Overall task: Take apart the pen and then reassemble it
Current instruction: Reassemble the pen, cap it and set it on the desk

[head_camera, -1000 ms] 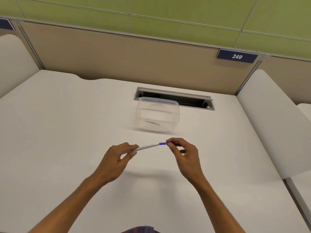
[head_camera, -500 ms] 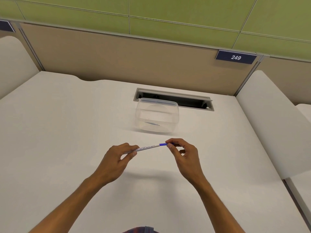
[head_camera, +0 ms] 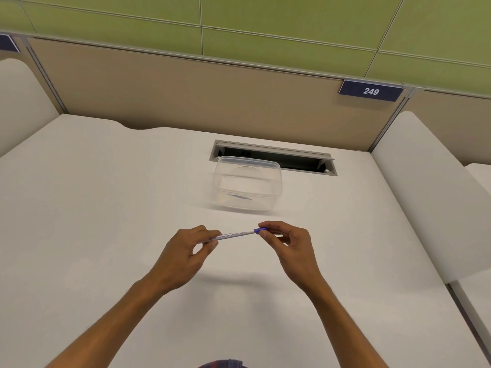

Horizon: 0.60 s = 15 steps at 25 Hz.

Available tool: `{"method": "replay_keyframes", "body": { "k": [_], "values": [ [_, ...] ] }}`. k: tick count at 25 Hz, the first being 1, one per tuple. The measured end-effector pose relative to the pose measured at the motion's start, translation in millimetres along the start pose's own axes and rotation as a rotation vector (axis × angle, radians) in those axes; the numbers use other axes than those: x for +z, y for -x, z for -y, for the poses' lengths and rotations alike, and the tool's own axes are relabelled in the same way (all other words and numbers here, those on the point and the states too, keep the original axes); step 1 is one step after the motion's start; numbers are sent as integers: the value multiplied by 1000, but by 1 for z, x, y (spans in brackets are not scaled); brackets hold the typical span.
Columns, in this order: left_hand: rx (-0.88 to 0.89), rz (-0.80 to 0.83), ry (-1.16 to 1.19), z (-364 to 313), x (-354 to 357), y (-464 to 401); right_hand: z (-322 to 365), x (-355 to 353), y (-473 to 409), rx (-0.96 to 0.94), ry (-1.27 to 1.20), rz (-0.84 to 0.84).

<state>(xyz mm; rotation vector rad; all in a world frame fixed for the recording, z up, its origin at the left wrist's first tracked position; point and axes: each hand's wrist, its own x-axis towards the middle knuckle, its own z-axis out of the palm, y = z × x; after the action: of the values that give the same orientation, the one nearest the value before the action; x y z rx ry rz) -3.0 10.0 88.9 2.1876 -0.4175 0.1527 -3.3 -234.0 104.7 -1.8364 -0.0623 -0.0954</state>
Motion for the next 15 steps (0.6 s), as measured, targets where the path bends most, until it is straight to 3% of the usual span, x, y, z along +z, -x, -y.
{"method": "replay_keyframes", "body": {
  "k": [15],
  "values": [
    [87, 8, -174, -9, 3, -3, -2, 7, 0, -65, 272, 97]
  ]
}}
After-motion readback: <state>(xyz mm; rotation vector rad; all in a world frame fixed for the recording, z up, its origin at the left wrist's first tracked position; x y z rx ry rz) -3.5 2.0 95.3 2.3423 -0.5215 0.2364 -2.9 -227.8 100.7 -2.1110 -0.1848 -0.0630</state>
